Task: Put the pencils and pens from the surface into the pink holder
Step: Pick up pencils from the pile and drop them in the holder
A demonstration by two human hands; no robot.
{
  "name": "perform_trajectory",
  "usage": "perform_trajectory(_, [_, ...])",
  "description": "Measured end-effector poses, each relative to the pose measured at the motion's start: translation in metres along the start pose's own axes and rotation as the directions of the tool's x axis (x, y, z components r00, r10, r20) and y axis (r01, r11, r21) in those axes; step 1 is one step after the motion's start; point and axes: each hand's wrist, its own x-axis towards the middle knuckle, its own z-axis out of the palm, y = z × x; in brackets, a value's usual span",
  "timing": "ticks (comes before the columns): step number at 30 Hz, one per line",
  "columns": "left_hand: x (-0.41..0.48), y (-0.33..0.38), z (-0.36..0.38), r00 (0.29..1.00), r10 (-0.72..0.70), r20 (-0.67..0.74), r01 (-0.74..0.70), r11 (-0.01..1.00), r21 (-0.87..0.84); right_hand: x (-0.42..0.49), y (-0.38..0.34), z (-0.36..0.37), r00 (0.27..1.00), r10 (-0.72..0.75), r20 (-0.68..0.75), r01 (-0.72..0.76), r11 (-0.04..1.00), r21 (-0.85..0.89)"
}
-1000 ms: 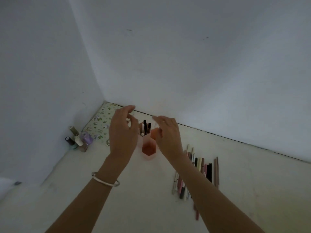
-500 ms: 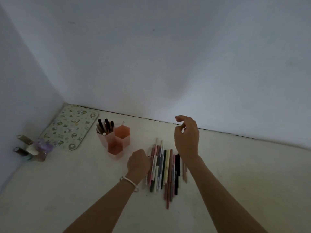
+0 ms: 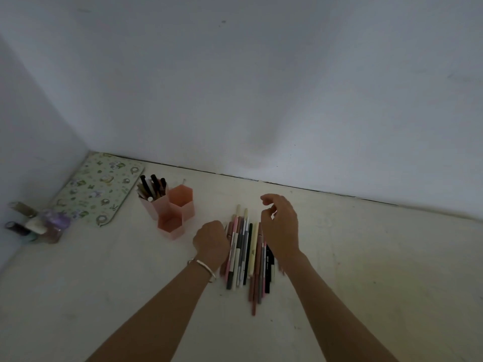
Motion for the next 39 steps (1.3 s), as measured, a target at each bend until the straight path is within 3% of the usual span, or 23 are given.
perform_trajectory(3, [-0.001, -0.004, -0.005, 1.000, -0.009, -0.019, 0.009, 1.000, -0.017, -0.001, 0.002, 0.005, 0.995, 0.049, 0.091, -0.047, 0.999, -0.026])
perform_trajectory(6, [-0.004, -0.007, -0.023, 0.998, -0.006, -0.059, -0.006, 0.981, -0.193, -0.002, 0.003, 0.015, 0.965, 0.115, 0.235, -0.083, 0.986, -0.144])
perform_trajectory(10, [-0.011, -0.013, -0.061, 0.976, 0.020, -0.215, -0.116, 0.888, -0.445, -0.006, -0.005, 0.042, 0.904, 0.198, 0.379, -0.051, 0.929, -0.366])
perform_trajectory(15, [-0.021, -0.025, -0.115, 0.887, 0.039, -0.460, -0.333, 0.746, -0.577, -0.011, -0.021, 0.085, 0.917, 0.136, 0.374, 0.101, 0.830, -0.548])
perform_trajectory(19, [-0.023, -0.039, -0.138, 0.850, 0.018, -0.527, -0.409, 0.653, -0.638, -0.012, -0.023, 0.113, 0.905, 0.147, 0.399, 0.178, 0.720, -0.670])
perform_trajectory(22, [-0.023, -0.048, -0.143, 0.846, 0.003, -0.534, -0.417, 0.629, -0.656, -0.012, -0.023, 0.121, 0.900, 0.140, 0.412, 0.196, 0.715, -0.671])
perform_trajectory(24, [-0.022, -0.052, -0.144, 0.842, -0.004, -0.540, -0.424, 0.616, -0.664, -0.010, -0.028, 0.120, 0.908, 0.158, 0.389, 0.130, 0.775, -0.618])
perform_trajectory(26, [-0.019, -0.059, -0.149, 0.816, -0.015, -0.577, -0.452, 0.606, -0.655, 0.000, -0.039, 0.112, 0.926, 0.212, 0.313, -0.037, 0.875, -0.483])
perform_trajectory(30, [-0.005, -0.080, -0.173, 0.721, -0.135, -0.679, -0.511, 0.558, -0.654, 0.042, -0.076, 0.082, 0.951, 0.254, 0.175, -0.260, 0.966, 0.010])
perform_trajectory(32, [0.001, -0.090, -0.180, 0.671, -0.177, -0.720, -0.538, 0.551, -0.637, 0.058, -0.098, 0.066, 0.974, 0.206, 0.098, -0.224, 0.940, 0.258])
perform_trajectory(35, [0.007, -0.099, -0.175, 0.611, -0.162, -0.775, -0.559, 0.604, -0.568, 0.064, -0.121, 0.054, 0.997, 0.077, -0.027, -0.053, 0.867, 0.495])
perform_trajectory(39, [0.017, -0.109, -0.155, 0.608, -0.052, -0.792, -0.510, 0.739, -0.440, 0.056, -0.132, 0.053, 0.987, -0.045, -0.154, 0.123, 0.830, 0.544])
